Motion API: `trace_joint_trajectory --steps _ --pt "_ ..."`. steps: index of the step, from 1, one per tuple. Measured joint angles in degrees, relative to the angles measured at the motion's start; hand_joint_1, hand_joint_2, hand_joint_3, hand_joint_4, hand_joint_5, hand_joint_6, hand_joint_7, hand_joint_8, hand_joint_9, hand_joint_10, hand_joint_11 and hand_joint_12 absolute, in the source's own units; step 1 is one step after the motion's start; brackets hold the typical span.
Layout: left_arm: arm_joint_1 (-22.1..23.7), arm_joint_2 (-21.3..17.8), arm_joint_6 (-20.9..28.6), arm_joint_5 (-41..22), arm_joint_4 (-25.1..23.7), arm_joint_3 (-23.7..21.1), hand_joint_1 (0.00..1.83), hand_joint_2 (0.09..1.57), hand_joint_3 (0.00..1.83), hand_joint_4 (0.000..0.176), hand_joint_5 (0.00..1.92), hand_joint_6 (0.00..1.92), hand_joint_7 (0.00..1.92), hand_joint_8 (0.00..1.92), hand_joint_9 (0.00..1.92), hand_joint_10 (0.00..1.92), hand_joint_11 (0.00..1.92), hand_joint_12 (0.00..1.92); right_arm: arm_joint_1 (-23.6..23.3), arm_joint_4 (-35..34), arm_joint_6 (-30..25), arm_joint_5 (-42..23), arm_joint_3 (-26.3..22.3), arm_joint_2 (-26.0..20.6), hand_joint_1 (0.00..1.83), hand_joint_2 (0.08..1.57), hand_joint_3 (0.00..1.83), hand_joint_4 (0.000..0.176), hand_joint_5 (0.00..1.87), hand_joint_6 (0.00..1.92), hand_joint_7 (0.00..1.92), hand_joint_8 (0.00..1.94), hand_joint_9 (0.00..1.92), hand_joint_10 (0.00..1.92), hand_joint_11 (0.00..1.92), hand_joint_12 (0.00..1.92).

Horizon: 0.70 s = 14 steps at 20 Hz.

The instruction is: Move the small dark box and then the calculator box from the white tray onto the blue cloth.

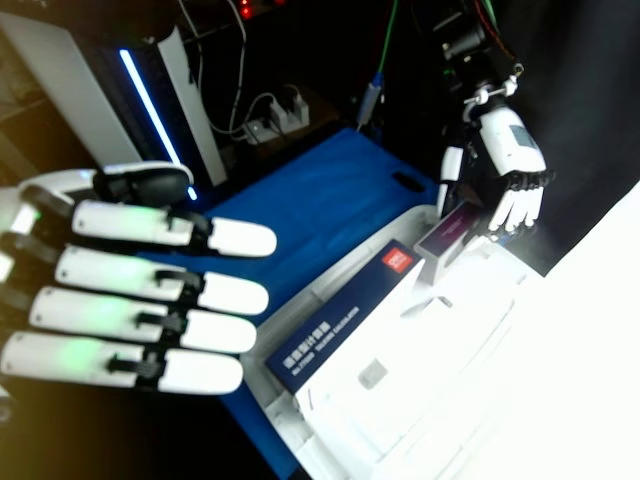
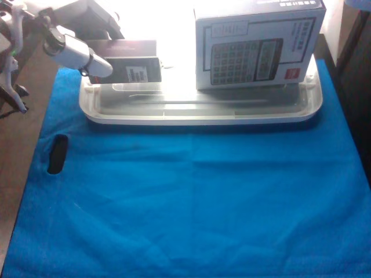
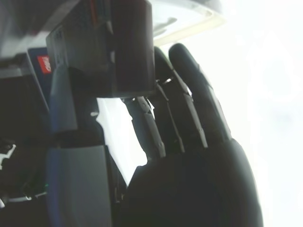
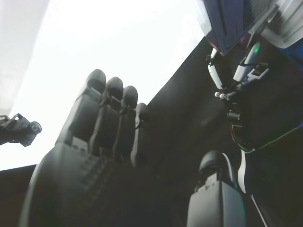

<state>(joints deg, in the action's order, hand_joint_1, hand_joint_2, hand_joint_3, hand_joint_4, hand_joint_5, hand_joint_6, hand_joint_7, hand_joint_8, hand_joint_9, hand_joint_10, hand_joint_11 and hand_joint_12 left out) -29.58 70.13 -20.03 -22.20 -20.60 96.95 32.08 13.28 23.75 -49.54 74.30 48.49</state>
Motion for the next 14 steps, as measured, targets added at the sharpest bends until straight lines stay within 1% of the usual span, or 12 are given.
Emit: trace_joint_trajectory --steps 1,2,3,4,5,6,8,10,11,12,13,14 --pt "0.0 -0.5 0.0 -0.5 0.1 -0.6 1.23 1.12 0.00 0.000 1.06 0.75 0.88 1.24 0.93 0.72 0.76 1.18 0.0 0.0 0.0 0.0 0.0 0.0 0.25 0.97 0.00 0.062 0.36 0.00 0.46 0.00 0.43 0.00 0.36 0.01" --pt "0.0 -1.3 -0.1 -1.2 0.2 -1.2 1.34 1.12 0.00 0.000 1.00 0.78 0.86 1.19 0.94 1.16 0.79 1.22 0.0 0.0 0.0 0.1 0.0 0.0 0.25 0.97 0.00 0.056 0.35 0.00 0.46 0.00 0.43 0.00 0.36 0.01" --pt "0.2 -2.2 -0.1 -1.7 0.0 -1.9 1.36 1.11 0.00 0.000 1.01 0.77 0.87 1.13 0.96 1.21 0.82 1.23 0.0 0.0 0.0 0.0 0.0 0.0 0.25 0.97 0.00 0.051 0.36 0.00 0.47 0.00 0.43 0.00 0.36 0.01" --pt "0.4 -2.8 -0.1 -2.1 -0.2 -2.5 1.37 1.10 0.00 0.000 1.08 0.67 0.89 1.10 0.97 1.21 0.85 1.23 0.0 0.0 0.0 0.1 0.0 0.0 0.25 0.98 0.00 0.053 0.37 0.01 0.48 0.01 0.43 0.00 0.36 0.00" --pt "0.7 -3.3 -0.1 -2.3 -0.5 -3.1 1.38 1.09 0.00 0.000 1.09 0.64 0.91 1.05 0.99 1.19 0.87 1.18 0.0 0.0 0.0 0.1 0.0 0.1 0.24 0.98 0.00 0.047 0.37 0.01 0.48 0.01 0.43 0.00 0.35 0.00" --pt "1.1 -4.2 -0.1 -2.6 -1.1 -4.1 1.38 1.09 0.00 0.000 1.09 0.63 0.91 1.06 1.00 1.19 0.89 1.17 0.0 -0.1 0.0 0.0 0.0 0.3 0.24 0.98 0.00 0.042 0.37 0.01 0.49 0.01 0.43 0.00 0.35 0.00" --pt "2.1 -6.1 -0.1 -4.3 -3.1 -6.8 1.38 1.08 0.00 0.000 1.09 0.66 0.93 1.00 1.03 1.14 0.90 1.15 0.0 0.1 0.0 0.1 0.0 0.6 0.24 0.98 0.00 0.043 0.38 0.01 0.48 0.00 0.42 0.00 0.34 0.00" --pt "3.0 -7.8 -0.1 -6.2 -5.1 -9.6 1.38 1.08 0.00 0.000 1.06 0.68 0.94 1.00 1.06 1.11 0.98 1.04 0.0 0.1 0.0 0.1 0.0 0.7 0.26 0.98 0.00 0.044 0.38 0.00 0.46 0.00 0.41 0.00 0.35 0.00" --pt "3.1 -9.1 -0.1 -7.8 -5.8 -11.2 1.27 1.12 0.00 0.000 1.01 0.77 0.93 1.20 0.97 0.93 0.92 1.05 0.0 0.0 0.0 0.0 0.2 0.8 0.27 0.97 0.00 0.052 0.38 0.00 0.46 0.00 0.41 0.00 0.34 0.00" --pt "3.1 -10.4 -0.1 -9.2 -7.1 -13.0 1.25 1.14 0.00 0.000 0.97 0.79 0.91 1.30 0.96 0.85 0.90 1.04 0.0 0.0 0.0 0.0 0.3 0.9 0.28 0.96 0.00 0.052 0.39 0.01 0.46 0.00 0.42 0.00 0.35 0.00" --pt "3.2 -11.2 -0.1 -10.0 -8.4 -14.2 1.25 1.14 0.00 0.000 0.97 0.79 0.91 1.30 0.96 0.85 0.90 1.04 0.0 0.0 0.0 0.1 0.3 0.9 0.28 0.96 0.00 0.052 0.39 0.01 0.46 0.00 0.42 0.00 0.35 0.00" --pt "3.4 -11.7 0.0 -10.6 -9.3 -15.0 1.24 1.18 0.00 0.000 0.90 0.88 0.86 1.41 0.89 0.96 0.84 1.09 0.0 0.0 0.0 0.1 0.3 0.9 0.28 0.96 0.00 0.050 0.38 0.00 0.46 0.00 0.42 0.00 0.35 0.00"
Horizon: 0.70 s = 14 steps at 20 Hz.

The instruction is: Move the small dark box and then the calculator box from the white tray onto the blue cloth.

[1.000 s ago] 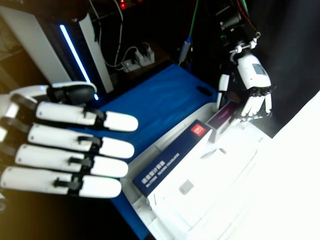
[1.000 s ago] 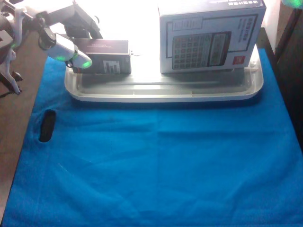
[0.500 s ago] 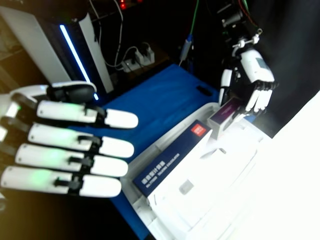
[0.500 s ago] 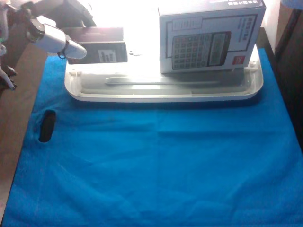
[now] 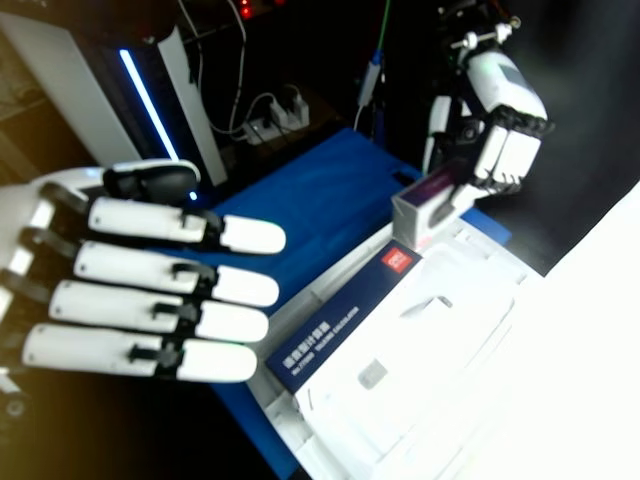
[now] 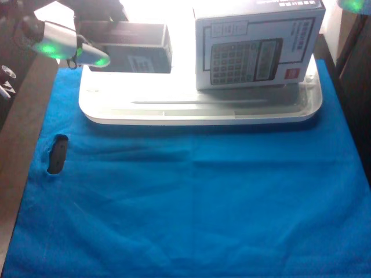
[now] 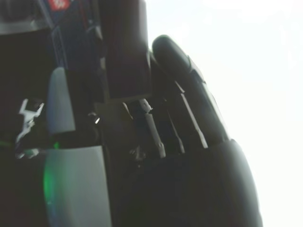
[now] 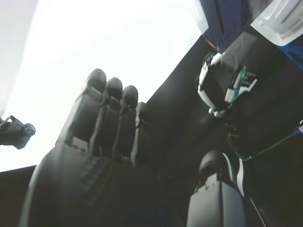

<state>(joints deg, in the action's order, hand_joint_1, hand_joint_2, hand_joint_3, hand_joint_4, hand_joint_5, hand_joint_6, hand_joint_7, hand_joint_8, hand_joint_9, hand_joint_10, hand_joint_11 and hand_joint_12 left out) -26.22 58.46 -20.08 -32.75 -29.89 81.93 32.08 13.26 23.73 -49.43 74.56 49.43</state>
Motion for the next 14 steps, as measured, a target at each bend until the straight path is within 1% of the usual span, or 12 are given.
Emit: trace_joint_trajectory --steps 1,3,4,5,6,7,8,9,10,11,13,14 --pt "0.1 -0.5 0.0 -1.1 -1.1 -1.2 1.23 1.20 0.00 0.000 0.86 0.94 0.80 1.50 0.83 1.06 0.80 1.14 0.0 0.0 0.0 0.0 0.0 0.1 0.27 0.96 0.00 0.050 0.38 0.00 0.47 0.00 0.42 0.00 0.35 0.00" --pt "0.2 -1.2 0.0 -2.8 -2.8 -2.9 1.22 1.21 0.00 0.000 0.81 1.03 0.81 1.49 0.83 1.05 0.81 1.14 0.0 0.1 0.0 -0.1 0.0 0.2 0.27 0.95 0.00 0.049 0.40 0.01 0.50 0.01 0.45 0.01 0.37 0.01" --pt "0.2 -1.2 0.1 -3.3 -3.9 -3.5 1.21 1.22 0.00 0.000 0.79 1.06 0.80 1.49 0.82 1.03 0.79 1.12 0.0 0.1 0.0 0.0 0.0 0.2 0.27 0.94 0.00 0.043 0.39 0.01 0.50 0.01 0.46 0.02 0.38 0.01" --pt "0.2 -1.2 0.9 -3.7 -5.4 -3.7 1.21 1.21 0.00 0.000 0.80 1.07 0.80 1.48 0.82 1.03 0.75 1.13 0.0 0.1 0.0 -0.1 0.0 0.2 0.27 0.94 0.00 0.030 0.39 0.00 0.48 0.00 0.47 0.02 0.38 0.01" --pt "0.2 -1.2 2.6 -4.3 -7.1 -4.0 1.22 1.20 0.00 0.000 0.83 1.02 0.81 1.47 0.81 1.05 0.70 1.19 0.0 0.0 0.0 -0.1 0.0 0.2 0.26 0.94 0.00 0.024 0.37 0.00 0.47 0.00 0.46 0.01 0.37 0.01" --pt "0.2 -1.2 3.3 -4.9 -8.3 -4.3 1.24 1.15 0.00 0.000 0.93 0.87 0.89 1.33 0.91 0.94 0.76 1.15 0.0 0.0 0.0 0.0 0.0 0.2 0.24 0.95 0.00 0.013 0.34 0.00 0.42 0.00 0.42 0.00 0.35 0.00" --pt "0.2 -1.2 3.4 -4.9 -8.9 -5.0 1.25 1.12 0.00 0.000 0.99 0.77 0.96 1.22 0.96 0.87 0.80 1.12 0.0 0.0 0.0 0.0 0.0 0.2 0.24 0.95 0.00 0.015 0.33 0.00 0.42 0.00 0.41 0.00 0.34 0.00" --pt "0.2 -1.2 3.6 -5.2 -10.2 -5.8 1.27 1.08 0.00 0.000 1.11 0.58 1.05 1.07 1.05 0.83 0.85 1.21 0.0 0.0 0.0 0.0 0.0 0.2 0.23 0.97 0.00 0.029 0.35 0.01 0.44 0.01 0.40 0.00 0.32 0.00" --pt "0.2 -1.2 4.6 -5.5 -12.2 -6.4 1.27 1.08 0.00 0.000 1.11 0.58 1.05 1.07 1.05 0.83 0.85 1.21 0.0 0.0 0.0 -0.1 0.0 0.3 0.23 0.97 0.00 0.029 0.35 0.01 0.44 0.01 0.40 0.00 0.32 0.00" --pt "0.0 -1.2 5.8 -6.2 -13.8 -6.6 1.26 1.09 0.00 0.000 1.05 0.67 1.05 1.08 1.03 0.86 0.83 1.29 0.0 -0.1 0.0 -0.1 0.0 0.6 0.23 0.96 0.00 0.030 0.37 0.01 0.46 0.02 0.41 0.00 0.31 0.00" --pt "-0.5 -1.2 6.4 -7.0 -14.6 -7.2 1.27 1.09 0.00 0.000 1.01 0.73 1.06 1.07 1.05 0.92 0.84 1.33 0.0 0.2 0.0 0.0 0.0 0.7 0.23 0.96 0.00 0.025 0.38 0.01 0.46 0.01 0.43 0.01 0.32 0.00" --pt "-1.0 -1.2 6.5 -7.1 -15.0 -7.5 1.26 1.12 0.00 0.000 0.92 0.87 1.03 1.12 1.04 0.97 0.83 1.35 0.0 0.0 0.0 0.0 0.0 0.7 0.23 0.96 0.00 0.024 0.37 0.01 0.46 0.01 0.44 0.01 0.32 0.01"
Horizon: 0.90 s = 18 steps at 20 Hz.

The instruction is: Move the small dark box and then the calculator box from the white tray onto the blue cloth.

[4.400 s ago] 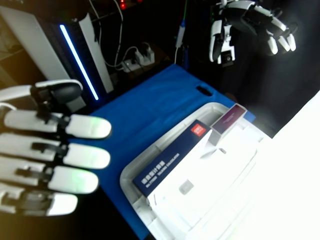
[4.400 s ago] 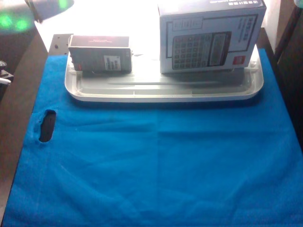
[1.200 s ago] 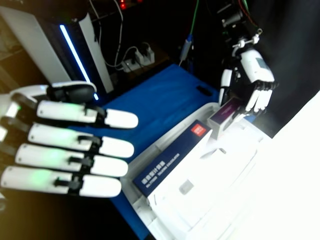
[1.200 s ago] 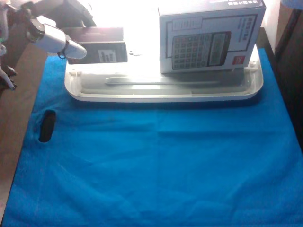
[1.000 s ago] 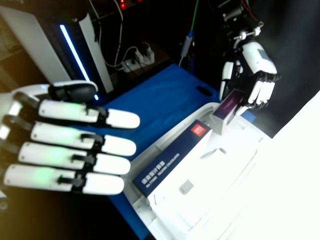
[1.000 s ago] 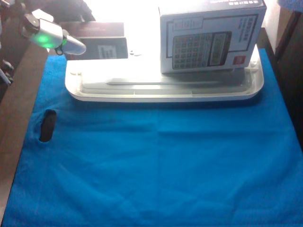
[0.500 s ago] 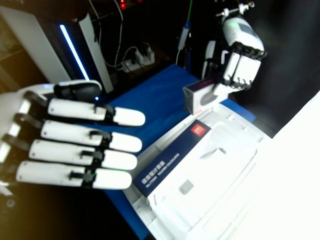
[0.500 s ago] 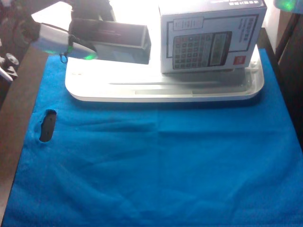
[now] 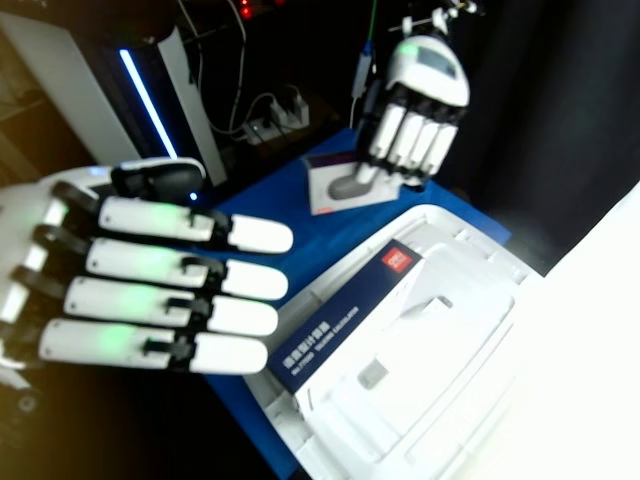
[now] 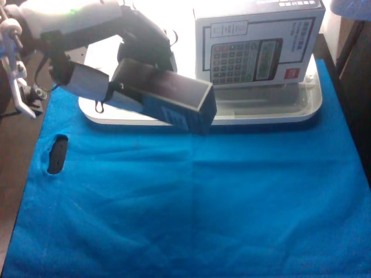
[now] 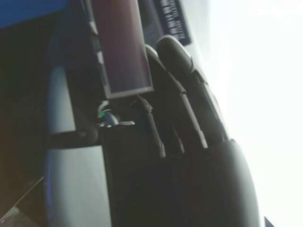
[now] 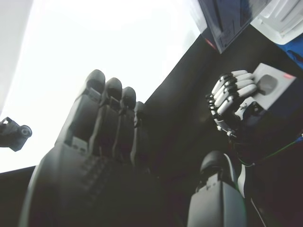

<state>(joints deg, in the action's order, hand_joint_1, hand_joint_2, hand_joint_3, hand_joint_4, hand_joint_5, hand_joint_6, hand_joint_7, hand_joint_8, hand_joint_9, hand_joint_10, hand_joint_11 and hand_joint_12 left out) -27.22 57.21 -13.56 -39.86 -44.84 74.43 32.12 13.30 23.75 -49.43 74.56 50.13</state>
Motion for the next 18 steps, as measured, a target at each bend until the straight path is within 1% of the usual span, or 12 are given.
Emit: trace_joint_trajectory --steps 1,4,5,7,8,9,10,12,14,16,17,18 --pt "-0.3 0.0 0.0 -0.1 -0.4 -0.2 1.26 1.14 0.00 0.000 0.86 0.96 1.01 1.15 1.02 0.99 0.79 1.39 0.0 -0.1 0.0 0.0 0.0 0.0 0.23 0.96 0.00 0.024 0.37 0.01 0.47 0.01 0.45 0.01 0.33 0.01" --pt "-0.9 0.0 1.3 0.0 -2.3 -0.3 1.26 1.13 0.00 0.000 0.84 1.01 1.05 1.07 1.05 0.93 0.83 1.37 0.0 0.0 0.0 0.0 0.0 0.2 0.22 0.97 0.00 0.022 0.37 0.00 0.48 0.01 0.45 0.01 0.33 0.00" --pt "-1.1 0.1 1.6 0.0 -2.7 -0.3 1.36 1.12 0.00 0.000 0.81 0.98 1.01 1.01 1.03 1.14 0.82 1.35 0.0 -0.1 0.0 0.0 0.0 0.2 0.20 0.97 0.00 0.019 0.37 0.00 0.48 0.01 0.45 0.01 0.33 0.01" --pt "-2.1 0.4 1.9 0.0 -2.9 -0.3 1.28 1.11 0.00 0.000 0.88 0.96 1.08 1.01 1.05 1.08 0.81 1.49 0.0 -0.1 0.0 0.0 0.0 0.3 0.19 0.97 0.00 0.022 0.38 0.00 0.49 0.01 0.44 0.00 0.33 0.00" --pt "-2.8 0.8 2.2 0.6 -4.0 -0.3 1.27 1.11 0.00 0.000 0.92 0.89 1.07 1.06 1.04 1.15 0.80 1.54 0.0 -0.1 0.0 0.0 0.0 0.3 0.20 0.99 0.01 0.026 0.38 0.00 0.49 0.01 0.44 0.00 0.33 0.00" --pt "-2.9 1.1 2.3 1.0 -4.5 -0.3 1.27 1.12 0.00 0.000 0.90 0.91 1.04 1.12 1.02 1.19 0.79 1.55 0.0 -0.1 0.0 0.0 0.0 0.3 0.19 1.00 0.01 0.029 0.38 0.00 0.49 0.01 0.44 0.00 0.32 0.00" --pt "-2.9 1.6 2.6 1.2 -4.8 0.0 1.27 1.12 0.00 0.000 0.91 0.90 1.04 1.11 1.00 1.14 0.77 1.51 0.0 -0.1 0.0 0.0 0.0 0.3 0.19 1.00 0.01 0.028 0.37 0.00 0.49 0.01 0.43 0.00 0.32 0.00" --pt "-2.9 2.6 4.4 1.2 -5.0 1.3 1.26 1.12 0.00 0.000 0.92 0.89 1.01 1.14 0.98 1.12 0.74 1.52 0.0 -0.1 0.0 0.0 0.1 0.4 0.17 1.01 0.01 0.018 0.37 0.00 0.48 0.00 0.43 0.00 0.32 0.00" --pt "-3.2 3.4 4.7 2.2 -6.1 1.6 1.26 1.12 0.00 0.000 0.92 0.87 1.00 1.18 0.95 1.18 0.72 1.57 0.0 -0.1 0.0 0.0 0.1 0.4 0.18 1.00 0.00 0.018 0.38 0.00 0.48 0.00 0.44 0.00 0.31 0.00" --pt "-4.2 3.8 5.0 2.4 -6.6 1.6 1.25 1.14 0.00 0.000 0.87 0.97 0.99 1.18 0.94 1.16 0.72 1.51 0.0 -0.1 0.0 -0.1 0.1 0.6 0.20 1.00 0.00 0.025 0.38 0.00 0.48 0.00 0.44 0.00 0.31 0.00" --pt "-4.5 3.8 5.0 2.5 -6.6 1.6 1.24 1.15 0.00 0.000 0.85 1.01 0.97 1.21 0.94 1.12 0.72 1.46 0.0 -0.1 0.0 0.0 0.1 0.6 0.20 1.00 0.00 0.023 0.38 0.00 0.49 0.00 0.44 0.00 0.31 0.00" --pt "-4.5 4.0 5.3 2.6 -7.0 2.1 1.25 1.16 0.00 0.000 0.85 0.94 0.94 1.30 0.96 1.28 0.77 1.59 0.0 -0.1 0.0 0.0 0.1 0.6 0.18 1.01 0.00 0.016 0.38 0.00 0.49 0.00 0.43 0.00 0.30 0.00"
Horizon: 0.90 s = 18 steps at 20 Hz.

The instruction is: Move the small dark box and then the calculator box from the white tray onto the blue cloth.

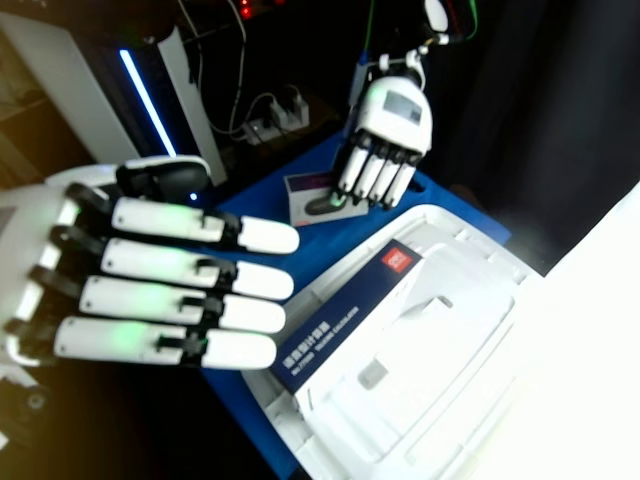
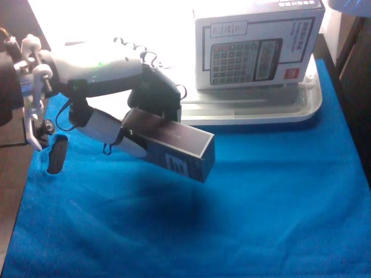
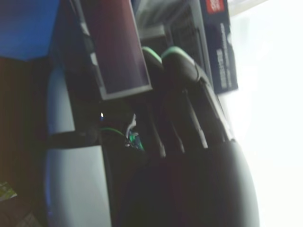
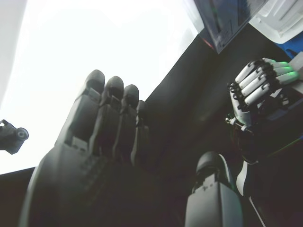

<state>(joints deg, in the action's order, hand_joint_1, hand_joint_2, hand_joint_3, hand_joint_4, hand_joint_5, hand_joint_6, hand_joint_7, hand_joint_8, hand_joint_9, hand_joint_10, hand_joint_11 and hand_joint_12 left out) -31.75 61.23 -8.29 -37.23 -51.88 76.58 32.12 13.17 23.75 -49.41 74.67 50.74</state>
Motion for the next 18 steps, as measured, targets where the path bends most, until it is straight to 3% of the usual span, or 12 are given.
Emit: trace_joint_trajectory --steps 2,4,6,7,8,9,10,11,13,16,17,18 --pt "-0.2 0.4 0.2 0.6 0.4 0.6 1.25 1.17 0.00 0.000 0.85 0.95 0.93 1.33 0.93 1.32 0.74 1.62 0.0 0.0 0.0 -0.2 0.0 0.1 0.19 1.00 0.00 0.017 0.39 0.00 0.49 0.00 0.43 0.00 0.30 0.00" --pt "-0.6 1.2 0.4 1.2 0.3 1.1 1.34 1.15 0.00 0.000 0.81 1.05 0.88 1.19 0.92 1.28 0.72 1.40 0.0 0.1 0.0 -0.1 0.0 0.1 0.19 1.00 0.00 0.031 0.40 0.01 0.50 0.00 0.44 0.01 0.32 0.01" --pt "-0.6 1.5 0.6 1.3 0.1 1.2 1.35 1.16 0.00 0.000 0.75 1.16 0.85 1.19 0.94 1.26 0.71 1.30 0.0 0.0 0.0 -0.2 0.0 0.1 0.19 1.00 0.00 0.027 0.39 0.00 0.49 0.00 0.44 0.00 0.32 0.01" --pt "-0.6 1.5 0.7 1.1 0.3 1.2 1.55 1.11 0.01 0.000 0.65 0.61 0.71 0.63 0.84 1.28 0.60 1.11 0.0 0.0 0.0 -0.1 0.0 0.1 0.19 1.00 0.00 0.025 0.39 0.00 0.49 0.00 0.44 0.00 0.32 0.01" --pt "-0.6 1.5 1.0 1.1 0.4 1.5 1.30 1.06 0.00 0.000 0.70 0.13 0.71 0.12 0.74 0.31 0.50 0.89 0.0 0.0 0.0 -0.1 0.0 0.1 0.20 1.00 0.00 0.024 0.39 0.00 0.50 0.00 0.44 0.00 0.32 0.01" --pt "-0.6 1.5 1.1 1.1 0.4 1.6 1.30 1.06 0.00 0.000 0.70 0.13 0.71 0.12 0.74 0.31 0.50 0.89 0.0 0.0 0.0 -0.1 0.0 0.1 0.20 1.00 0.00 0.024 0.39 0.00 0.50 0.00 0.44 0.00 0.32 0.01" --pt "-0.6 1.5 1.2 1.1 0.4 1.9 1.20 1.03 0.00 0.000 0.65 0.01 0.61 0.01 0.59 0.04 0.30 0.74 0.0 0.0 0.0 -0.1 0.0 0.2 0.21 0.99 0.00 0.040 0.40 0.00 0.50 0.00 0.44 0.00 0.31 0.00" --pt "-0.6 1.5 1.3 1.2 0.4 1.9 1.20 1.03 0.00 0.000 0.65 0.01 0.61 0.01 0.59 0.04 0.30 0.74 0.0 0.0 0.0 -0.1 0.0 0.2 0.21 0.99 0.00 0.040 0.40 0.00 0.50 0.00 0.44 0.00 0.31 0.00" --pt "-0.6 1.5 1.4 1.1 0.4 1.9 1.18 0.95 0.00 0.000 0.55 0.00 0.50 0.00 0.45 0.00 0.27 0.48 0.0 0.0 0.0 -0.1 0.0 0.2 0.22 0.96 0.00 0.050 0.40 0.00 0.50 0.00 0.42 0.00 0.30 0.00" --pt "-0.6 1.5 1.4 0.9 1.0 2.0 1.20 0.93 0.00 0.000 0.51 0.00 0.47 0.00 0.43 0.00 0.26 0.45 0.0 0.1 0.0 0.0 0.3 0.2 0.26 0.95 0.00 0.043 0.39 0.00 0.48 0.00 0.44 0.01 0.34 0.02" --pt "-0.6 1.5 1.4 0.6 1.4 2.2 1.18 0.95 0.00 0.000 0.49 0.00 0.44 0.00 0.44 0.00 0.26 0.55 0.0 0.0 0.0 0.0 0.4 0.2 0.37 0.94 0.00 0.053 0.40 0.01 0.49 0.01 0.45 0.01 0.36 0.02" --pt "-0.6 1.5 1.5 0.5 2.3 2.2 1.16 0.96 0.00 0.000 0.47 0.00 0.41 0.00 0.43 0.00 0.20 0.70 0.0 0.0 -0.1 -0.1 0.4 0.2 0.49 0.89 0.00 0.053 0.39 0.00 0.49 0.00 0.43 0.00 0.34 0.01"
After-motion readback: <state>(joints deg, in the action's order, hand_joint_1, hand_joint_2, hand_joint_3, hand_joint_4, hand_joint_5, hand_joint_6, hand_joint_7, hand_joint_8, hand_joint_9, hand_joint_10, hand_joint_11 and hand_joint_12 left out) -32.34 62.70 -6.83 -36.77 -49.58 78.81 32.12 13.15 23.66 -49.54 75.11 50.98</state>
